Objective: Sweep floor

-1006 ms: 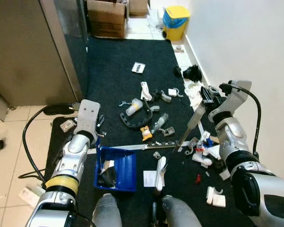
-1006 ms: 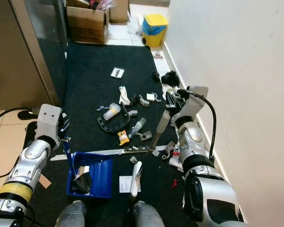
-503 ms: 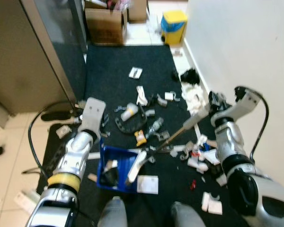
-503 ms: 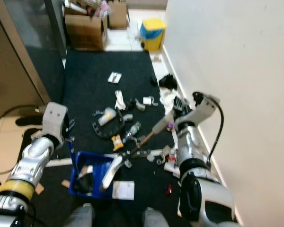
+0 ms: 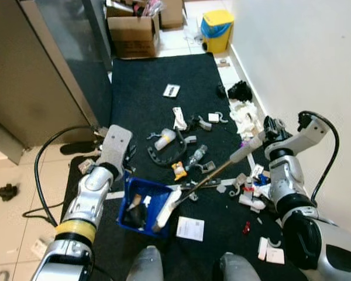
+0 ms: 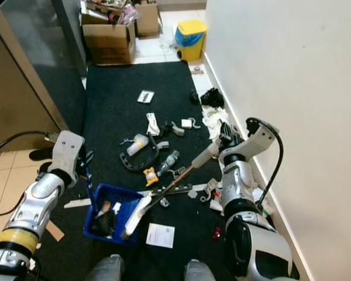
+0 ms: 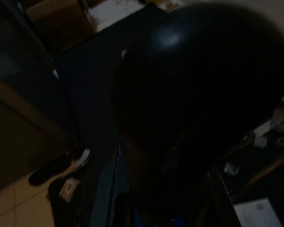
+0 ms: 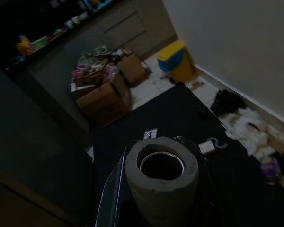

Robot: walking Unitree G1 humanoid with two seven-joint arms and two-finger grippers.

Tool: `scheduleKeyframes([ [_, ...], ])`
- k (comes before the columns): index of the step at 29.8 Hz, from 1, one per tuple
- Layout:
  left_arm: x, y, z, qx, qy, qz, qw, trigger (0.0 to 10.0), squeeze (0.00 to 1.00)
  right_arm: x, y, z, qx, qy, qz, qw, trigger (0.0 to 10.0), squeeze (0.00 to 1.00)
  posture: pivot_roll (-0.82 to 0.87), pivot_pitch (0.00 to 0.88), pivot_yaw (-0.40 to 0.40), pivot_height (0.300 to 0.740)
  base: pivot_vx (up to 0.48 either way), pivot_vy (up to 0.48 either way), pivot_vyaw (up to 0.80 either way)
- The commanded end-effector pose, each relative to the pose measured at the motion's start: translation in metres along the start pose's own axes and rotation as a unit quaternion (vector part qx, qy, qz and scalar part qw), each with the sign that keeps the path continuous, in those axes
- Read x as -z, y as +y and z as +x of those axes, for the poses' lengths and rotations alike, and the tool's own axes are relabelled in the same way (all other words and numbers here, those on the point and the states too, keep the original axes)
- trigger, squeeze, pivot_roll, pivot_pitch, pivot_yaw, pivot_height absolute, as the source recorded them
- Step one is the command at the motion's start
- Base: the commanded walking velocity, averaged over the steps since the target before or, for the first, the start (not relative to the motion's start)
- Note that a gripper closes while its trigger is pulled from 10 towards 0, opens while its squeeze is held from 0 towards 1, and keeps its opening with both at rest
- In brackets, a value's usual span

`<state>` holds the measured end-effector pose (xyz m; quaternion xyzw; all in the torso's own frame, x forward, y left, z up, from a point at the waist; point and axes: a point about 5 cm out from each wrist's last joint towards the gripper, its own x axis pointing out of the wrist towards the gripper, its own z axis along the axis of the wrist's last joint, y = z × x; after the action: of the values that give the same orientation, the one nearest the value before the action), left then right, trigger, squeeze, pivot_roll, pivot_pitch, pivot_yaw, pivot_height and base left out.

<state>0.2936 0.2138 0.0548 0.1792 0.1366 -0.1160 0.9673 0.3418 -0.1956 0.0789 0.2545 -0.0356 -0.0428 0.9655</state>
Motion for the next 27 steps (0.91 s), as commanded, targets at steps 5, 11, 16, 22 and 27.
scheduleKeyframes([
  [5,-0.002,0.004,0.002,-0.007,-0.015,0.019,1.000,10.0,0.00,-0.025,0.007,0.012,-0.039,-0.043,-0.035,0.998,10.0,0.00,0.17,0.024,-0.043,0.740,0.000,0.000,0.00],
  [11,-0.004,0.001,0.010,-0.006,-0.023,0.029,0.999,10.0,0.00,-0.046,0.012,0.023,-0.062,-0.061,-0.060,0.994,10.0,0.00,0.15,0.041,-0.062,0.740,0.000,0.000,0.00],
  [16,-0.009,0.002,0.017,-0.009,-0.026,0.055,0.998,10.0,0.00,-0.056,0.015,0.029,-0.074,-0.069,-0.077,0.992,10.0,0.00,0.13,0.048,-0.066,0.740,0.000,0.000,0.00],
  [22,-0.031,0.017,0.029,-0.047,-0.058,0.085,0.994,10.0,0.00,-0.058,0.016,0.030,-0.083,-0.065,-0.099,0.989,10.0,0.00,0.12,0.061,-0.068,0.740,0.000,0.000,0.00],
  [27,-0.047,0.025,0.032,-0.090,-0.099,0.078,0.988,10.0,0.00,-0.059,0.015,0.030,-0.086,-0.065,-0.109,0.988,10.0,0.00,0.10,0.066,-0.064,0.740,0.000,0.000,0.00],
])
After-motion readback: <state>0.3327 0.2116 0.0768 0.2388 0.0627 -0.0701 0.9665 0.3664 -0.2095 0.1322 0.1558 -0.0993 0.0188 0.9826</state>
